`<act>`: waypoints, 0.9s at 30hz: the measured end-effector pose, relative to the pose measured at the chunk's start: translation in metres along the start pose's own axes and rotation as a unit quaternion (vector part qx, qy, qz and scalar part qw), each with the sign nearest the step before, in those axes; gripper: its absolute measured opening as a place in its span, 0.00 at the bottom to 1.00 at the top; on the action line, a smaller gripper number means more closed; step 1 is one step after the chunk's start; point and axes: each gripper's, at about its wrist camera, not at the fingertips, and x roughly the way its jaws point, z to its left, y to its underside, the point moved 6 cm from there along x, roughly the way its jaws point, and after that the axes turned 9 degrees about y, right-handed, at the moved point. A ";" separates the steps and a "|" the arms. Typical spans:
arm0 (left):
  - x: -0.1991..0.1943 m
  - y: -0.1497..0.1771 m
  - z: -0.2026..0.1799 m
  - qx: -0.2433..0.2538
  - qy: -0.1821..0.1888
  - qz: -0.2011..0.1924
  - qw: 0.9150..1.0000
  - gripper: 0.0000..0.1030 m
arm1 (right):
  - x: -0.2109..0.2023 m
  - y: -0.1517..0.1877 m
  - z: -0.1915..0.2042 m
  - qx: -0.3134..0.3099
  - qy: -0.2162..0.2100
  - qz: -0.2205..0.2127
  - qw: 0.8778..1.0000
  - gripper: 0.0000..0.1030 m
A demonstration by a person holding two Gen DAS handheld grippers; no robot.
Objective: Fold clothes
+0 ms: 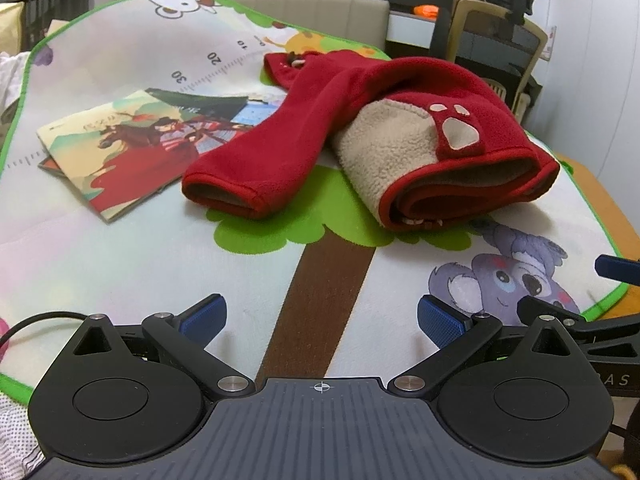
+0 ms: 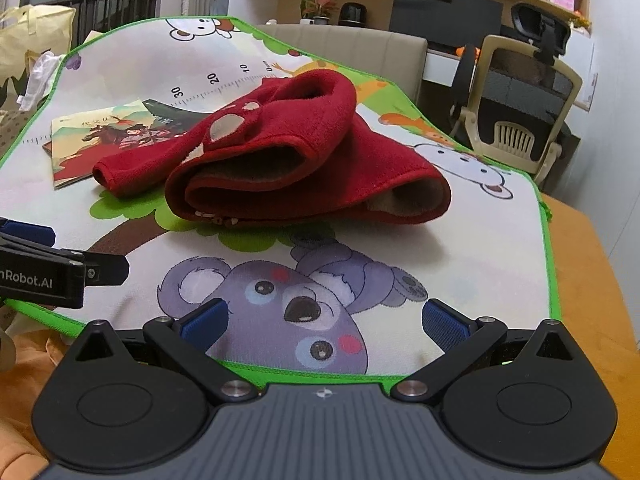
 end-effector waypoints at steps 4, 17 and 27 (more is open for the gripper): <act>0.001 0.001 0.001 -0.003 0.003 0.002 1.000 1.00 | 0.001 -0.003 0.002 -0.013 0.006 -0.001 1.000 1.00; 0.005 0.001 0.006 -0.012 0.016 0.012 1.000 1.00 | -0.006 -0.031 -0.003 -0.073 0.046 -0.062 0.994 1.00; 0.005 -0.042 0.020 -0.012 0.046 -0.028 0.998 1.00 | 0.014 -0.077 0.002 -0.185 0.098 -0.130 0.969 1.00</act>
